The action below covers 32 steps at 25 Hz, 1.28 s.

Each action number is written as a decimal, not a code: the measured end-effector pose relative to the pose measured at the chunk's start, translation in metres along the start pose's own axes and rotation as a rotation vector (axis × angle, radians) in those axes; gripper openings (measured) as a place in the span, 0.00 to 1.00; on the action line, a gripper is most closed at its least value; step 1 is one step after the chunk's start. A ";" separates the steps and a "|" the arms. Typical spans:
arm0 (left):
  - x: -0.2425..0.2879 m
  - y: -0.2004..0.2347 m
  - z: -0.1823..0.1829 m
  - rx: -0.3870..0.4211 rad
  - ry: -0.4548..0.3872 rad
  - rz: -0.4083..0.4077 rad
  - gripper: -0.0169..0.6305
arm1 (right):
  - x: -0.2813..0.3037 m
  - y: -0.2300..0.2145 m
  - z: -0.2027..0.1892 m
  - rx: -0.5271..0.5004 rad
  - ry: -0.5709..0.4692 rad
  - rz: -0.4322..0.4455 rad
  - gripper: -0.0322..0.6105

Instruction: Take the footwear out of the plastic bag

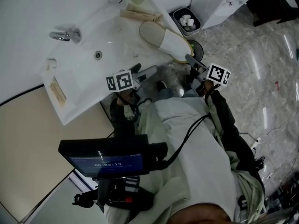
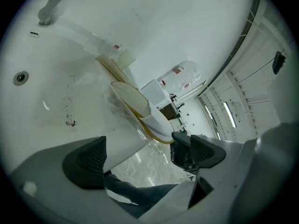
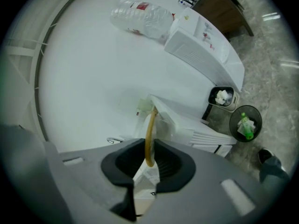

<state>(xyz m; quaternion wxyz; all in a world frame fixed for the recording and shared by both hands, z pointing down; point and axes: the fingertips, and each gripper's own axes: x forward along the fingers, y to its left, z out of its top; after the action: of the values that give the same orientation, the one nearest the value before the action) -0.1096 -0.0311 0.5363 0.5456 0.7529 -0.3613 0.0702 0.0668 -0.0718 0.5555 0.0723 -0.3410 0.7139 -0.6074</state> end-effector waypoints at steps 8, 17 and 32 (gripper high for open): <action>-0.033 -0.044 0.027 0.033 -0.337 -0.211 0.20 | -0.019 0.023 0.006 -0.102 0.014 0.162 0.37; -0.021 -0.061 0.042 -0.004 -0.454 -0.282 0.04 | 0.002 0.023 -0.024 -0.125 0.156 0.189 0.37; -0.006 -0.082 0.046 0.020 -0.479 -0.273 0.04 | -0.081 0.063 0.031 -0.249 -0.085 0.223 0.45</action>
<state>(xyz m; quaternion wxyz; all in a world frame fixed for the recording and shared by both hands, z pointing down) -0.0765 -0.0571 0.4523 0.4415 0.7952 -0.3746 -0.1802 0.1193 -0.0487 0.4644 0.1268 -0.2914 0.8133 -0.4874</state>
